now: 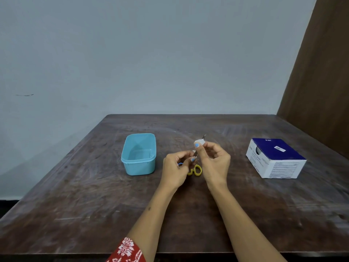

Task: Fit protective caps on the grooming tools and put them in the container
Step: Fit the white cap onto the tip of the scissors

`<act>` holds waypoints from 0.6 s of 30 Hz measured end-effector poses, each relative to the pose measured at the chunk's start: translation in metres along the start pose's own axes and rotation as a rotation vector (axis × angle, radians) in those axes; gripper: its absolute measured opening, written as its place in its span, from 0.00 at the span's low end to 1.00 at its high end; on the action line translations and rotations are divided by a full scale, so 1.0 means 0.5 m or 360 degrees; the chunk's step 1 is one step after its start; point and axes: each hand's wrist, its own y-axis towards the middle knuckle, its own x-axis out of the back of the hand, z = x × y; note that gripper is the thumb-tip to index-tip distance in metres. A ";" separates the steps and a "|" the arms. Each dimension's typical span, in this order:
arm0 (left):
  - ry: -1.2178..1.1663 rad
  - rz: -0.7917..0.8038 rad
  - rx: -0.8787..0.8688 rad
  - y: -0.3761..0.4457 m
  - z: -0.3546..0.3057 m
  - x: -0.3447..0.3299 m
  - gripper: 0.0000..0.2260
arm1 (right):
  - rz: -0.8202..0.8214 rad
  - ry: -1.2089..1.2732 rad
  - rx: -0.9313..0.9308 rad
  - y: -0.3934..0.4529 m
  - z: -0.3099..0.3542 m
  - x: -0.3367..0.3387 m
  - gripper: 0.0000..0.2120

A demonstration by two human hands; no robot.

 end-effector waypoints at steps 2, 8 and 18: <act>0.0017 0.0029 0.0016 0.000 0.001 -0.001 0.07 | -0.0063 -0.0005 0.0040 0.006 0.001 0.001 0.04; 0.0064 0.0063 0.0054 0.000 0.008 -0.004 0.07 | -0.0208 0.0134 0.0061 0.016 0.008 0.004 0.04; 0.0148 -0.0196 0.0026 0.000 -0.002 -0.003 0.06 | -0.0685 -0.0078 -0.0195 0.044 -0.028 0.035 0.12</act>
